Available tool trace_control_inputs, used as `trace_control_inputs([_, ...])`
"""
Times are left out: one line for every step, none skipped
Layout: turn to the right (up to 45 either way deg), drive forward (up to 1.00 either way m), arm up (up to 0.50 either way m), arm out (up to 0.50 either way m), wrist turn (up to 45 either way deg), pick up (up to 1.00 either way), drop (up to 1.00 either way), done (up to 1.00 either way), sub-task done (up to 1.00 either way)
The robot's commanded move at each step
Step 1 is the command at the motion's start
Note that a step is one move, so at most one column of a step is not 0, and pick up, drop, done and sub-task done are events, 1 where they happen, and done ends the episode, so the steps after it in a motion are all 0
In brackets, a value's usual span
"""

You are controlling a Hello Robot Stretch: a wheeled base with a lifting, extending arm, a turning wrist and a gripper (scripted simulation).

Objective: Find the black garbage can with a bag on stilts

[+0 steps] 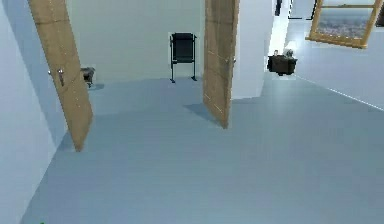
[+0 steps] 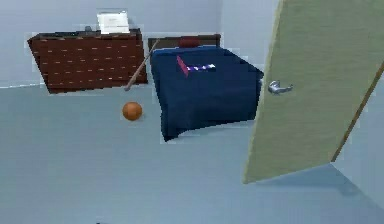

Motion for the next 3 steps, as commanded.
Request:
trace_control_inputs([-12.0,0.0,0.0,0.0,0.0,0.0,0.0,0.0,0.0])
trace_control_inputs([-3.0,0.0,0.0,0.0,0.0,0.0,0.0,0.0,0.0])
trace_control_inputs([0.0,0.5,0.0,0.0,0.0,0.0,0.0,0.0,0.0])
